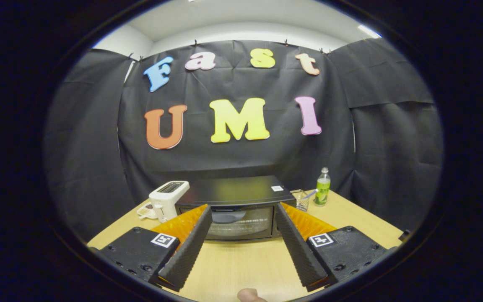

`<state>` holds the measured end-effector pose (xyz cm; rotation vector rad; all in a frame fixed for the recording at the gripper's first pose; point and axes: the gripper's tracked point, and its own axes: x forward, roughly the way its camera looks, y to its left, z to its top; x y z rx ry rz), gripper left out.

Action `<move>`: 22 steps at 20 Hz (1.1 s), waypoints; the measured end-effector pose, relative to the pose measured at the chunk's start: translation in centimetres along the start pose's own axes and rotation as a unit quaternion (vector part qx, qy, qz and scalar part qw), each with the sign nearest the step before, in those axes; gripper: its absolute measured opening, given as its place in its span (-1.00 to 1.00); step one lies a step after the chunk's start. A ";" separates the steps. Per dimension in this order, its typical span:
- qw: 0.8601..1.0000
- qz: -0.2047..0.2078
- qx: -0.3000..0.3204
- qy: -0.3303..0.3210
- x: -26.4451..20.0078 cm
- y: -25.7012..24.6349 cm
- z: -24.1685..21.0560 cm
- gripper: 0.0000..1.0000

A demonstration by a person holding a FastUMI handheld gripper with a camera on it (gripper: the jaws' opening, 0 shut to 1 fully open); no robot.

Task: Open the toaster oven, put the food inside, and close the toaster oven door.

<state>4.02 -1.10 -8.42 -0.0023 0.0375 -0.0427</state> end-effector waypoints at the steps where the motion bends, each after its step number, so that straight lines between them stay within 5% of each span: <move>1: 1.000 -0.002 -0.002 -0.011 -1.2 -0.7 1.2 0.99; 9: 0.998 0.010 0.006 -0.057 -9.0 -2.2 6.2 0.99; 22: 0.998 0.034 -0.021 -0.042 -9.4 0.3 5.1 1.00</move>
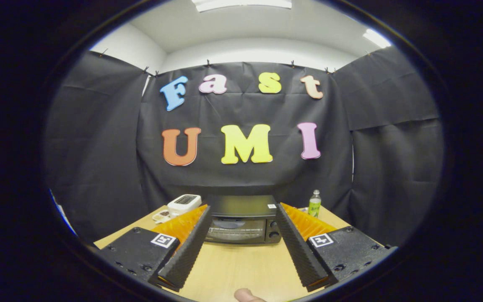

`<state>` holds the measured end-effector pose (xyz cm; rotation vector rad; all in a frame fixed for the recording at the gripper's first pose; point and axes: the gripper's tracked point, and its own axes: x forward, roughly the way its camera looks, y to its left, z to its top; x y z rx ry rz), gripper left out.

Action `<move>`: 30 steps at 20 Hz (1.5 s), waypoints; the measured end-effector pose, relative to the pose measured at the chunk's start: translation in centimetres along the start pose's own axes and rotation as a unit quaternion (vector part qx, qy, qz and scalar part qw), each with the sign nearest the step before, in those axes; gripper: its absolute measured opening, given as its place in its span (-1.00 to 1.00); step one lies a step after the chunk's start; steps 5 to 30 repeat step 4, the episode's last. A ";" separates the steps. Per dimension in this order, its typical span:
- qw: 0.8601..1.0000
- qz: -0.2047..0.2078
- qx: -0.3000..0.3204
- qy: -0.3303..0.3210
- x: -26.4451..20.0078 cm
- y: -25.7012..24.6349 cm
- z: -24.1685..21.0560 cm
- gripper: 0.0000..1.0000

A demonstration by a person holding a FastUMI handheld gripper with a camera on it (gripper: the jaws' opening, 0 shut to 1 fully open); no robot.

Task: Open the toaster oven, put the food inside, and close the toaster oven door.

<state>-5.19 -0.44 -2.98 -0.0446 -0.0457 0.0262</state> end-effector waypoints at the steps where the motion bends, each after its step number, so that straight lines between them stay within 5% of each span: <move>1: 1.000 0.000 0.001 0.001 0.0 0.0 -0.1 1.00; 30: 1.000 -0.001 0.002 -0.003 -0.3 -0.3 0.2 1.00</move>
